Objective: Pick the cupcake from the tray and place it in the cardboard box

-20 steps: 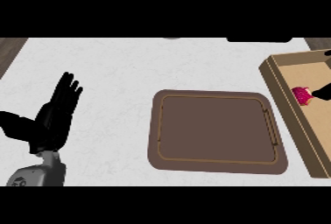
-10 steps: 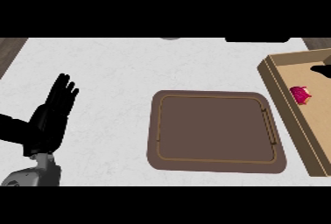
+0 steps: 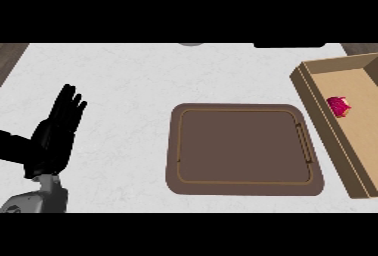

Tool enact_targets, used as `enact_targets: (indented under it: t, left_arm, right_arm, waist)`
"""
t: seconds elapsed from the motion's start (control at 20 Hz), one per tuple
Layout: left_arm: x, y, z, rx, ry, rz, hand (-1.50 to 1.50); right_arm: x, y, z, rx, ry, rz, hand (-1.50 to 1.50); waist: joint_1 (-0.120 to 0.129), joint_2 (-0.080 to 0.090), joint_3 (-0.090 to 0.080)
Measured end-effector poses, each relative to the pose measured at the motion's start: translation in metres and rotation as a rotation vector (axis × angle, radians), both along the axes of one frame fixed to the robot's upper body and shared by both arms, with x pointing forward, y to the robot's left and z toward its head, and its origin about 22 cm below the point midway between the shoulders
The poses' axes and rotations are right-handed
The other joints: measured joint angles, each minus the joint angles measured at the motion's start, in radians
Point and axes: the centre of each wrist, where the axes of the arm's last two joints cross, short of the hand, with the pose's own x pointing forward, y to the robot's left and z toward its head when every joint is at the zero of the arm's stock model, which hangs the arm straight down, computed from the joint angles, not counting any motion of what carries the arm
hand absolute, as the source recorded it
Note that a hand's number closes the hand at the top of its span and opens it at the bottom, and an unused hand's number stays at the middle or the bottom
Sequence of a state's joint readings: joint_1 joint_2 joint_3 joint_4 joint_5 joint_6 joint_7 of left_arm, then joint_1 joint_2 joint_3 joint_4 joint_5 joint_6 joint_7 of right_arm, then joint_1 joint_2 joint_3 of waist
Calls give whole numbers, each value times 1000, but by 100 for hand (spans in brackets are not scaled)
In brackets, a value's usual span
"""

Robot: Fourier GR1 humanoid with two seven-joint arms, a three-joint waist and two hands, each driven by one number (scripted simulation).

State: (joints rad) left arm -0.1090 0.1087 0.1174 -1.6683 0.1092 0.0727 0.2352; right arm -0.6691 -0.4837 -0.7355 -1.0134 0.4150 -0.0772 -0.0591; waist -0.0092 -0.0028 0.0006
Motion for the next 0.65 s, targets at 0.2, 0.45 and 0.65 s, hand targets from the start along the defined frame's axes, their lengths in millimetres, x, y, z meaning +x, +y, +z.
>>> enact_targets:
  t: [0.2, 0.45, 0.65]
  left_arm:
    - [-3, 1, -1, -1, -3, -2, 0]
    - [-4, -5, -2, -1, -6, -14, 0]
    - [-5, -3, -3, -1, -4, -12, 0]
  right_arm:
    - [-26, -23, -5, 66, -67, -19, -150]
    - [-59, -51, -14, 89, -122, -54, -150]
    - [-81, -72, -16, 95, -146, -60, -150]
  waist:
    - [3, 1, 0]
    - [5, 1, -1]
    - [7, 2, 0]
